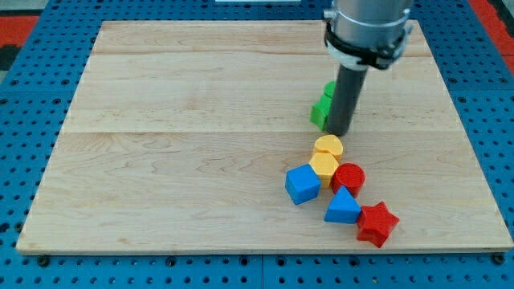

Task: Move your arm bottom right

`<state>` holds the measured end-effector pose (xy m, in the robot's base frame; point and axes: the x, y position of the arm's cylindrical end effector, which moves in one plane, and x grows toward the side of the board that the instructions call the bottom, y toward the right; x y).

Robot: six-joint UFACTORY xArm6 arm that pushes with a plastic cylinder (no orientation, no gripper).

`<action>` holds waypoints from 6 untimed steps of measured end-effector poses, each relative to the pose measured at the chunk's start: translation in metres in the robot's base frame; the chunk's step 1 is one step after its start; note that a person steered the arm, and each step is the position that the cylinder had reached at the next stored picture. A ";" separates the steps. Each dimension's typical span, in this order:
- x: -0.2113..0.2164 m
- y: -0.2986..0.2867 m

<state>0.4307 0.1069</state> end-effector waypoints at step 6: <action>0.186 0.218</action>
